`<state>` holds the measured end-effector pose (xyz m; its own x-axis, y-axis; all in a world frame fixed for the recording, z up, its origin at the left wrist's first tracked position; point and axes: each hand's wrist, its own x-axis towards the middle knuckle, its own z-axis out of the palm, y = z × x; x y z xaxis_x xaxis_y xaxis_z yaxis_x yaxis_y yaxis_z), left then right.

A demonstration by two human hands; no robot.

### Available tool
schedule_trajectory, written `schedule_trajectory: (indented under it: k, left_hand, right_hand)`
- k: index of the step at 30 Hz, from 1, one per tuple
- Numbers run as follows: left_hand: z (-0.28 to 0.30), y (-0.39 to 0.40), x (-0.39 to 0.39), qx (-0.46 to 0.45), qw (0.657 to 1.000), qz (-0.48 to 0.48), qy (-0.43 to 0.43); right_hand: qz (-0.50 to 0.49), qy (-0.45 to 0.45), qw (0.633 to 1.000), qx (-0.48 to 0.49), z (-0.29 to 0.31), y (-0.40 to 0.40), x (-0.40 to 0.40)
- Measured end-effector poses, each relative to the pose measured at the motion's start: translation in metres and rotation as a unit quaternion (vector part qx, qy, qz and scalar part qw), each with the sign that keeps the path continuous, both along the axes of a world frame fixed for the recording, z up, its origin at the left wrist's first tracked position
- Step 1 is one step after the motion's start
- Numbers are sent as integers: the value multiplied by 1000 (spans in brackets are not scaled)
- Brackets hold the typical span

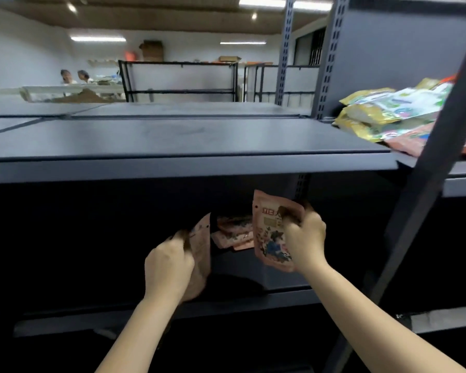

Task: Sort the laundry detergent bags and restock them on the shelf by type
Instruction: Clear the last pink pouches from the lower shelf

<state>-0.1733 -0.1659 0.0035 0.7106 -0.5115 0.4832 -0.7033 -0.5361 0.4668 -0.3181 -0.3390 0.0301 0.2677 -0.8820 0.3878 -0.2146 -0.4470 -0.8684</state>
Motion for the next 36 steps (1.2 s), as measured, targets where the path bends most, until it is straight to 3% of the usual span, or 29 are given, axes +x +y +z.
schedule_trajectory:
  k: [3, 7, 10, 14, 18, 24, 31, 34, 36]
  left_hand:
    - [19, -17, -33, -44, 998, -23, -41]
    - [49, -39, -85, -151, 977, -87, -125]
    - [73, -59, -125, -233, 944, -144, -183]
    - [103, -91, -184, -300, 907, -221, -197]
    - [126, -125, -241, -333, 898, -214, -192]
    - [154, -177, -310, -354, 898, -167, -200]
    - [184, -245, -344, -341, 916, -126, -171]
    - [195, -268, -348, -368, 909, -96, -171]
    - [201, -280, -350, -380, 905, -83, -171]
  right_hand:
    - [-19, -28, 994, -99, 14, 5, -32]
    - [-69, -54, 959, -270, 33, 5, -79]
    - [-79, -94, 942, -311, 53, -7, -118]
    - [-62, -153, 945, -282, 80, -39, -176]
    - [-68, -183, 956, -218, 107, -94, -242]
    - [-138, -285, 947, -51, 145, -204, -306]
    - [-178, -299, 936, 45, 195, -289, -320]
    - [-84, -235, 968, 11, 194, -312, -314]
    - [-57, -74, 993, -71, 174, -323, -305]
